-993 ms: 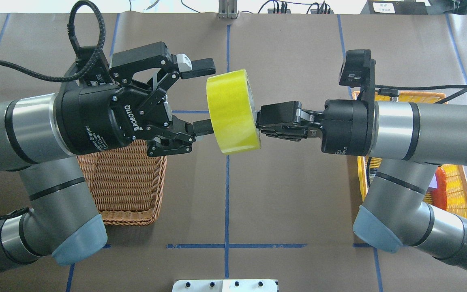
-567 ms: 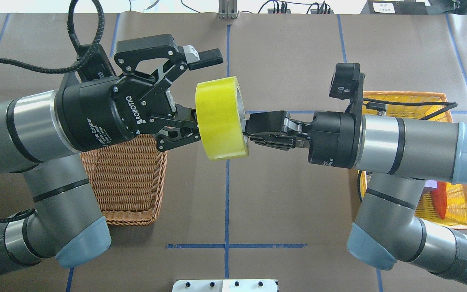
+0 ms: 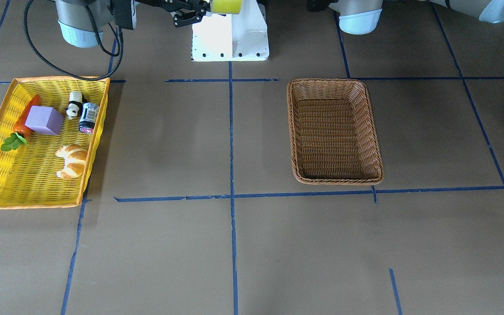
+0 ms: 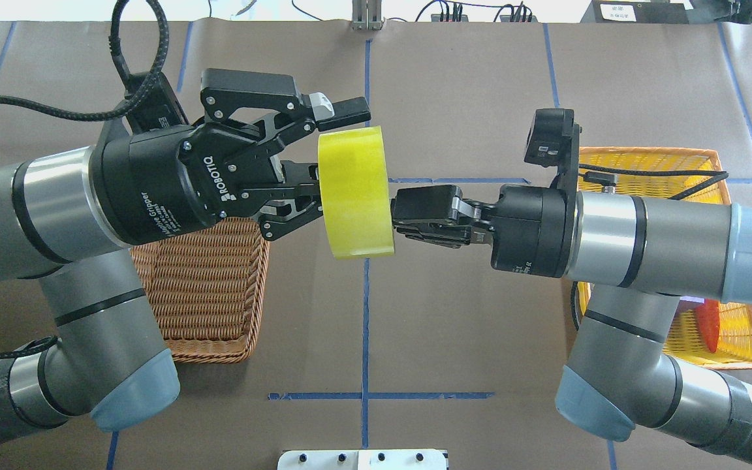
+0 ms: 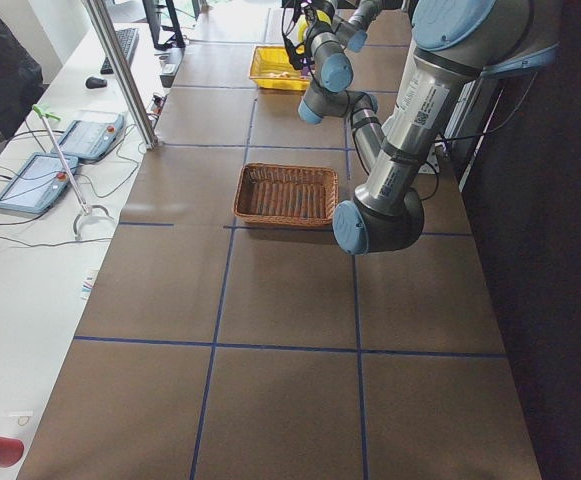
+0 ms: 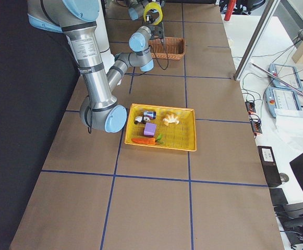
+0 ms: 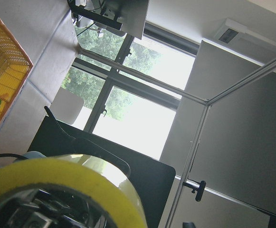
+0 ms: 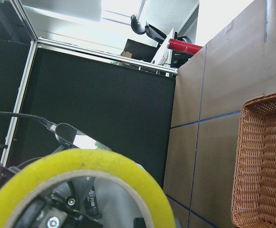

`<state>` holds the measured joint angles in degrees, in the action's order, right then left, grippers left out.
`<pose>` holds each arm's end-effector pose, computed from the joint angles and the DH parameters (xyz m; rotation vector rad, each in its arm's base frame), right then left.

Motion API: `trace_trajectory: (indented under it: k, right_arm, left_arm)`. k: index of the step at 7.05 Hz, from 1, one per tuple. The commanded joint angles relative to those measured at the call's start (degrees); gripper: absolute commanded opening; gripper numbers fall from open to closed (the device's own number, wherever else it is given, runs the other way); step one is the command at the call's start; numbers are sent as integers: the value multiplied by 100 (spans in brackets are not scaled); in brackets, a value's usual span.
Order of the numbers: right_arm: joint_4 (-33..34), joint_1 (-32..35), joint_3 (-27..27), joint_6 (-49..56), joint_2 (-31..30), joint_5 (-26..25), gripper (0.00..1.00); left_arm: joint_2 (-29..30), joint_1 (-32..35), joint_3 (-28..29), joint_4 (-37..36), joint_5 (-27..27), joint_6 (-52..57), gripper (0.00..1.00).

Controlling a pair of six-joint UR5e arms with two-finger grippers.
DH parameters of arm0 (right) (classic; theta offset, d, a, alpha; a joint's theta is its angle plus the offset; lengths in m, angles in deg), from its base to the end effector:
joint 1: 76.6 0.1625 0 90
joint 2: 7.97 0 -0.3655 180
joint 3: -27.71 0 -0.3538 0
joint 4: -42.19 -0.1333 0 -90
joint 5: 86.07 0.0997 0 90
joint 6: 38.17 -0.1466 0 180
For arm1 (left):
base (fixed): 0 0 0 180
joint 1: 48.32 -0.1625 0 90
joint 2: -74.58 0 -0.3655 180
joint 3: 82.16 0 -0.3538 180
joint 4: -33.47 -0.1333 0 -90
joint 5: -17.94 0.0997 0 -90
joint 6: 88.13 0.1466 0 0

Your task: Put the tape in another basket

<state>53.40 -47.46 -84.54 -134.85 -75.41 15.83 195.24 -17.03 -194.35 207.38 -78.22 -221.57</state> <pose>-0.3477 -0.3118 0.0883 0.2999 -2.1253 0.1408 0.3041 -0.3224 0.0204 -0.3095 2.4175 -0.4819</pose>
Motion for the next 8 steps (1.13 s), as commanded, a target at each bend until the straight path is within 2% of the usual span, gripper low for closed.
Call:
trace_trajectory:
  k: [1, 2, 8]
  right_arm:
    - [3, -5, 1, 0, 11, 5, 58]
    - [12, -5, -8, 0, 11, 5, 100]
    - [73, 153, -78, 9, -155, 75, 100]
  left_arm:
    - [-7, 0, 13, 2, 1, 3, 0]
    - [-7, 0, 13, -7, 1, -6, 0]
    - [-51, 52, -100, -33, -8, -41, 0]
